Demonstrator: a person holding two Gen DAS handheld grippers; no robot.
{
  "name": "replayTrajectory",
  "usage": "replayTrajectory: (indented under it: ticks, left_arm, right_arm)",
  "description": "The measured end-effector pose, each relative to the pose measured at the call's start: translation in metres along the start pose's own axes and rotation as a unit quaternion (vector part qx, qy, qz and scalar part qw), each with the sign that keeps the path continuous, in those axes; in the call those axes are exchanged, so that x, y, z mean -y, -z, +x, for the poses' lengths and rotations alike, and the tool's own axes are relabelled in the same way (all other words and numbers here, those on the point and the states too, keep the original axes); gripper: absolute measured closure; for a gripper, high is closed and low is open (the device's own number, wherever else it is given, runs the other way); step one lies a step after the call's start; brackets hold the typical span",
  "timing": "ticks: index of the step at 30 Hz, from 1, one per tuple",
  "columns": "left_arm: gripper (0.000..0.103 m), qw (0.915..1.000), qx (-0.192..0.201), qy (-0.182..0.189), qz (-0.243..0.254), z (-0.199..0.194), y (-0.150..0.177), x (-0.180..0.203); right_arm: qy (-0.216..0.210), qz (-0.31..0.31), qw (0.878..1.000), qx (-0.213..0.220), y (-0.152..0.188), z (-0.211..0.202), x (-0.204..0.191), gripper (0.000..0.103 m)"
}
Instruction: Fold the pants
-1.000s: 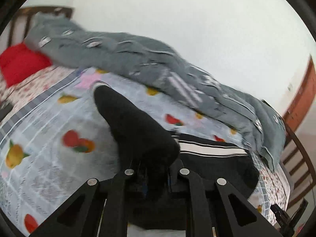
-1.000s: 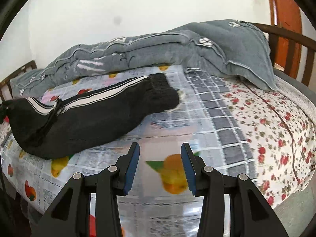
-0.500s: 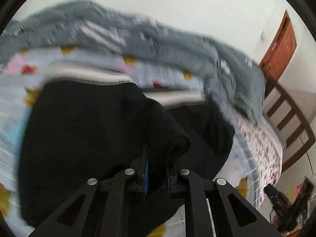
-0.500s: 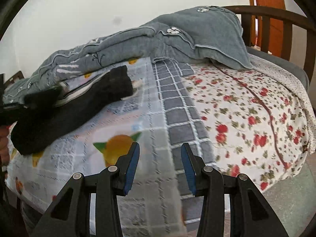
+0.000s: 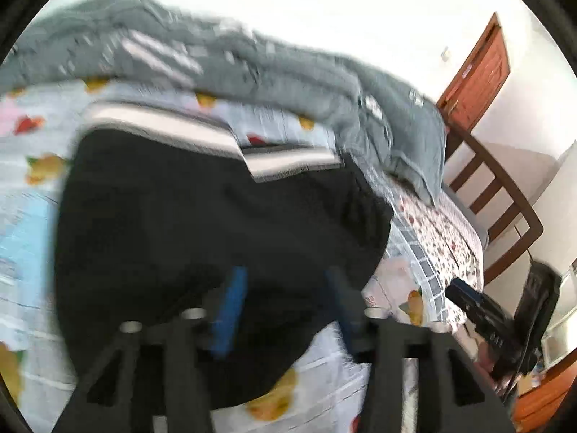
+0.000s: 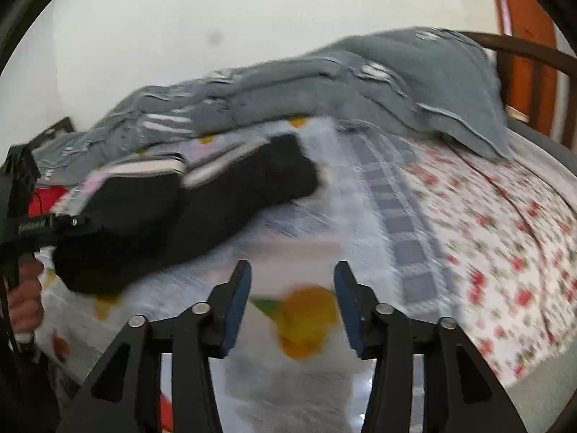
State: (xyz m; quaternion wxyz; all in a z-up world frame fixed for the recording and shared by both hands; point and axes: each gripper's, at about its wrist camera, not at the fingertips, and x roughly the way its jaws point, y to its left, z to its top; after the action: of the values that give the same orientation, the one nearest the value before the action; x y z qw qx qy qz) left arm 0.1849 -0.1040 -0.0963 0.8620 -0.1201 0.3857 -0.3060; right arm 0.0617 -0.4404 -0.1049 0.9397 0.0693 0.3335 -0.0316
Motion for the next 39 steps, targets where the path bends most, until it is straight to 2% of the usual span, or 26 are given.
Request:
replayTrajectory:
  ticks: [2, 8, 11, 14, 15, 17, 19, 23, 25, 28, 29, 32, 34, 36, 37, 39]
  left_arm:
    - [0.042, 0.9995, 0.023, -0.019, 0.002, -0.025, 0.002, -0.016]
    - [0.042, 0.9968, 0.023, -0.068, -0.034, -0.063, 0.018, -0.073]
    - [0.037, 0.9962, 0.019, -0.073, -0.045, -0.072, 0.036, -0.092]
    - [0.035, 0.9968, 0.015, -0.067, -0.041, -0.074, 0.054, -0.099]
    - [0.035, 0.9968, 0.014, -0.068, -0.039, -0.073, 0.059, -0.099]
    - [0.034, 0.9974, 0.012, -0.062, -0.033, -0.069, 0.066, -0.097]
    - [0.033, 0.9979, 0.006, -0.059, -0.026, -0.059, 0.068, -0.09]
    - [0.033, 0.9967, -0.009, -0.078, -0.022, -0.035, 0.065, -0.076]
    - [0.033, 0.9941, -0.023, -0.105, -0.016, -0.019, 0.064, -0.069]
    - [0.033, 0.9859, -0.024, -0.163, 0.031, -0.001, 0.062, -0.05]
    - [0.033, 0.984, -0.028, -0.171, 0.041, 0.003, 0.061, -0.045]
    - [0.033, 0.9841, -0.031, -0.165, 0.056, 0.008, 0.058, -0.034]
    - [0.033, 0.9849, -0.028, -0.159, 0.061, 0.007, 0.057, -0.03]
    - [0.032, 0.9879, -0.025, -0.138, 0.065, 0.008, 0.057, -0.027]
    - [0.028, 0.9893, -0.025, -0.127, 0.068, 0.009, 0.058, -0.024]
    - [0.025, 0.9903, -0.026, -0.116, 0.072, 0.013, 0.059, -0.022]
  right_arm:
    - [-0.024, -0.006, 1.0, 0.002, -0.011, 0.008, -0.021, 0.052]
    - [-0.099, -0.01, 0.995, -0.024, -0.034, 0.054, -0.088, 0.05]
    - [-0.12, 0.006, 0.991, -0.059, -0.035, 0.088, -0.108, 0.05]
    - [-0.147, 0.043, 0.982, -0.112, -0.027, 0.125, -0.116, 0.051]
    - [-0.163, 0.056, 0.977, -0.128, -0.023, 0.134, -0.118, 0.054]
    - [-0.187, 0.065, 0.97, -0.143, -0.017, 0.145, -0.124, 0.071]
    - [-0.176, 0.053, 0.975, -0.128, -0.017, 0.144, -0.129, 0.086]
    - [-0.192, 0.04, 0.976, -0.09, -0.033, 0.127, -0.127, 0.09]
    - [-0.19, 0.025, 0.979, -0.066, -0.045, 0.114, -0.124, 0.09]
    - [-0.173, -0.004, 0.984, -0.036, -0.059, 0.097, -0.118, 0.091]
    - [-0.167, -0.015, 0.985, -0.027, -0.063, 0.093, -0.115, 0.091]
    - [-0.142, -0.027, 0.989, 0.017, -0.081, 0.074, -0.088, 0.092]
    - [-0.113, -0.016, 0.992, 0.054, -0.09, 0.059, -0.06, 0.092]
    - [-0.075, -0.001, 0.994, 0.084, -0.091, 0.05, -0.026, 0.092]
    - [-0.055, 0.007, 0.995, 0.086, -0.088, 0.05, -0.011, 0.092]
    - [-0.032, 0.022, 0.998, 0.057, -0.074, 0.065, 0.017, 0.092]
